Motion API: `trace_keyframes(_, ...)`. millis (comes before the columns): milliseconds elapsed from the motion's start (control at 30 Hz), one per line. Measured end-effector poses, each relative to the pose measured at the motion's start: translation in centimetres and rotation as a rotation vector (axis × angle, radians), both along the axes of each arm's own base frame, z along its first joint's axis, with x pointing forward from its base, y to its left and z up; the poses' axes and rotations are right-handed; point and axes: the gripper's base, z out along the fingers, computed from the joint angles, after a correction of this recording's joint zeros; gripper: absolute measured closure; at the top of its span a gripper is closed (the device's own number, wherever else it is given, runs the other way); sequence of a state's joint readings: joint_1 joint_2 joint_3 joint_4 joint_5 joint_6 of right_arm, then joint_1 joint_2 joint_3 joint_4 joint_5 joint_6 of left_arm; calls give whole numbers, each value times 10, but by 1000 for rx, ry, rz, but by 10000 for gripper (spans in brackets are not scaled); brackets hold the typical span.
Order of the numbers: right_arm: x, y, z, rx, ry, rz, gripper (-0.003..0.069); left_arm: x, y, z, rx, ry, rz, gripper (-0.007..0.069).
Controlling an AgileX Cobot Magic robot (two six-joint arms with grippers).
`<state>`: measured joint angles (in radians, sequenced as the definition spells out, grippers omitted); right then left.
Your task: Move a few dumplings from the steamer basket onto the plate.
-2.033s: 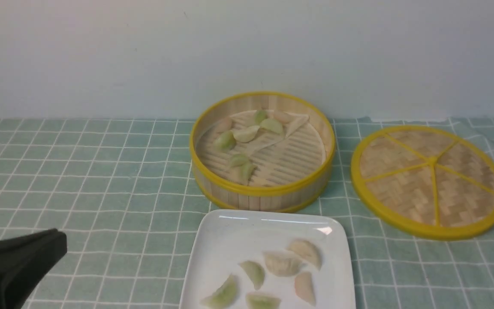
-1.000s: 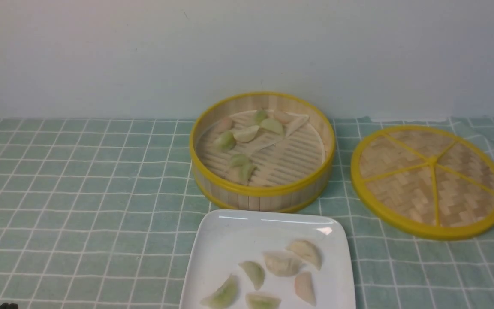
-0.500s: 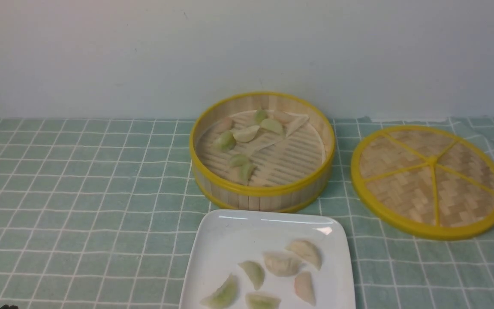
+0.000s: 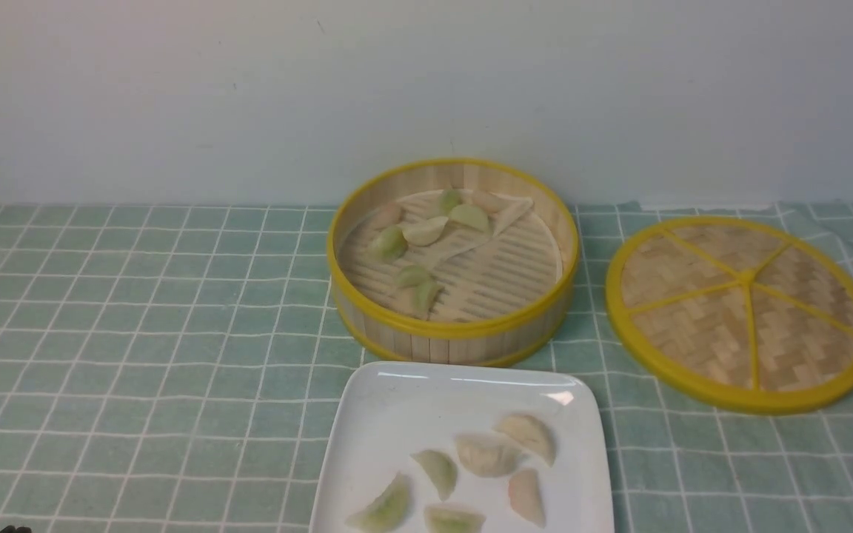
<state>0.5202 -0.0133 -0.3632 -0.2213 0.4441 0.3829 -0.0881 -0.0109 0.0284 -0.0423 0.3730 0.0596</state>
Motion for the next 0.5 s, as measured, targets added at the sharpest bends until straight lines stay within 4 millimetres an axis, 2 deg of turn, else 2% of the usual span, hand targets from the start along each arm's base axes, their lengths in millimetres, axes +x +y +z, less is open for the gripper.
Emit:
trace_keyframes(333,-4,8,1,-56,-45,94,672,0,0,0,0,1,0,631)
trace_keyframes(500,0,8,-7,-77,-26,3,672,0,0,0,0,1,0,631)
